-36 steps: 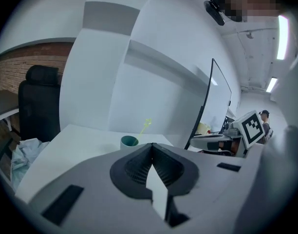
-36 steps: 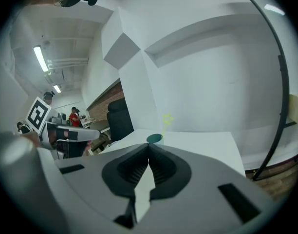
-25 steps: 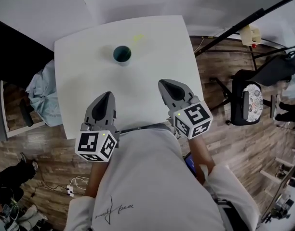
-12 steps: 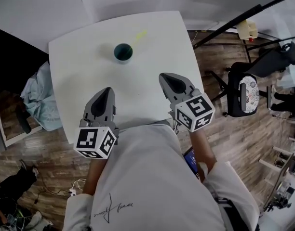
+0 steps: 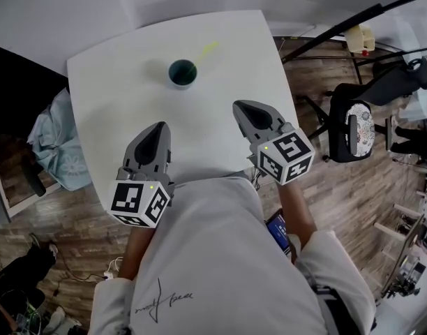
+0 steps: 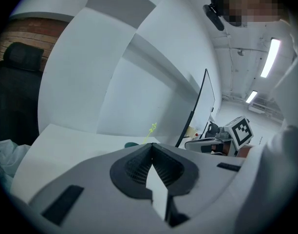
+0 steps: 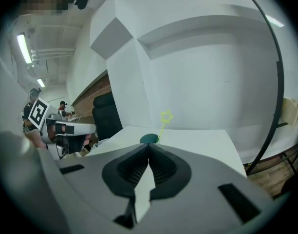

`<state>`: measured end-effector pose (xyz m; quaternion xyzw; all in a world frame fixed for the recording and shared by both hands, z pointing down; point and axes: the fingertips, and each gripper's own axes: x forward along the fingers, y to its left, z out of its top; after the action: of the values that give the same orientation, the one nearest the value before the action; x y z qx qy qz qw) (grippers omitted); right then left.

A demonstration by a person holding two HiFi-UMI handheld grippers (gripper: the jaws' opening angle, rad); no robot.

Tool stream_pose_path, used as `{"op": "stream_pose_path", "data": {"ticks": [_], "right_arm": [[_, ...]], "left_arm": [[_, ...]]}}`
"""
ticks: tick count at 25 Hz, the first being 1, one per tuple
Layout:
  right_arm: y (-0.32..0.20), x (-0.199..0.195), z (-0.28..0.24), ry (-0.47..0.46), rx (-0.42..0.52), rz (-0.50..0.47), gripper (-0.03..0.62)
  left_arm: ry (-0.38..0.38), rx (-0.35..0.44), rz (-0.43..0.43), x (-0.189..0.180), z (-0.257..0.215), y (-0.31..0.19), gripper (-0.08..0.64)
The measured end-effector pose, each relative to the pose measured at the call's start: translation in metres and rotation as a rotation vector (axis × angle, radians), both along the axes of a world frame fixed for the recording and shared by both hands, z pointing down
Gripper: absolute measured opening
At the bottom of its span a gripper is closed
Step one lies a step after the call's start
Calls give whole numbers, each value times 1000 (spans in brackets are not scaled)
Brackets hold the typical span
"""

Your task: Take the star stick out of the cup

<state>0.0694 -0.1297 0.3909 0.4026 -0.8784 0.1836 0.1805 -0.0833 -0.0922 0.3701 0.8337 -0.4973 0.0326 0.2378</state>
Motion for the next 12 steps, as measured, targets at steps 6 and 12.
{"op": "stream_pose_path", "data": {"ticks": [6,12], "right_arm": [[-5,-7,7,-14,-14,-6,9],[-12,-18,14,-25,-39,-16,11]], "left_arm": [[8,-6,29,-3,4,4,8],[-5,-35,-6,-18,12,0,8]]}}
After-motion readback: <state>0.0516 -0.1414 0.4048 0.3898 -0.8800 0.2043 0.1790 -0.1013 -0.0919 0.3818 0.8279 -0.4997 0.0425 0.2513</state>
